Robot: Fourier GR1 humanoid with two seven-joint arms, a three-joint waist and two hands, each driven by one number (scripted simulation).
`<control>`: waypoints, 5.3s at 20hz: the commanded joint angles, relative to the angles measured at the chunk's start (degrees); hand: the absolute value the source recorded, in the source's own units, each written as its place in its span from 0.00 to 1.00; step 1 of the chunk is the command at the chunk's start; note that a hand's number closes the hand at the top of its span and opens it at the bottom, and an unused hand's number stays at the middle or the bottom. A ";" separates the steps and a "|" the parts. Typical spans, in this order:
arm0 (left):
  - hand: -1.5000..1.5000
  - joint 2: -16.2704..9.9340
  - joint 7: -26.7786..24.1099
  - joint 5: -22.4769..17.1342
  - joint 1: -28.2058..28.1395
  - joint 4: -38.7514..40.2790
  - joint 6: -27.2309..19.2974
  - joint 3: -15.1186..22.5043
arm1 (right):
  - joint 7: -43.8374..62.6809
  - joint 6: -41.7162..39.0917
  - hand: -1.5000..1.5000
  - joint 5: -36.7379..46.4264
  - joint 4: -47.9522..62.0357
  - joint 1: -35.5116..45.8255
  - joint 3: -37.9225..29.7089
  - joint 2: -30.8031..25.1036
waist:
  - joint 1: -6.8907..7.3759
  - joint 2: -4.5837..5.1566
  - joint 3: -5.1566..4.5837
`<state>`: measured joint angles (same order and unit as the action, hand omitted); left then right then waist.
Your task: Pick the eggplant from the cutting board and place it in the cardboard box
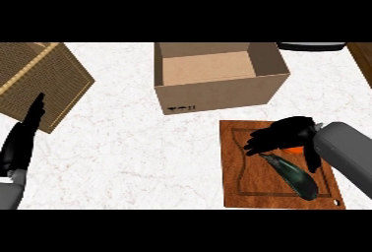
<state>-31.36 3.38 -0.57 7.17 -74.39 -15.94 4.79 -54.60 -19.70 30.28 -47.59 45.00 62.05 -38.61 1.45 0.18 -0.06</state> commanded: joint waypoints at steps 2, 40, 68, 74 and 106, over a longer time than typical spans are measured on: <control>0.50 -0.53 0.00 -0.67 -0.12 0.63 1.54 -1.12 | -11.00 -7.85 0.00 -2.01 -2.19 -0.97 1.84 -0.97 | -0.81 -0.03 0.02; 0.50 0.81 0.72 2.43 -5.93 1.32 0.16 -7.21 | 54.98 28.95 1.00 -12.13 10.63 -9.34 -31.83 0.36 | -9.38 -3.30 -0.58; 0.50 2.17 2.28 4.10 -0.54 -2.21 5.19 -5.60 | 106.26 43.22 1.00 11.43 -8.03 17.19 -38.30 22.95 | 0.07 0.26 0.05; 0.50 4.41 0.48 6.17 3.17 1.39 3.74 -5.27 | 97.10 47.41 1.00 7.48 7.38 23.19 -46.45 26.39 | 0.42 0.71 0.04; 0.50 6.45 -0.32 7.96 2.78 0.31 4.65 -4.88 | 67.84 73.78 0.00 -3.73 28.81 27.58 -67.78 29.22 | 2.61 1.49 0.16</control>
<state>-24.93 3.34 7.26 10.35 -74.42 -11.16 0.29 18.04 48.65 28.73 -16.23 73.50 -2.98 -9.81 4.72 1.93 0.09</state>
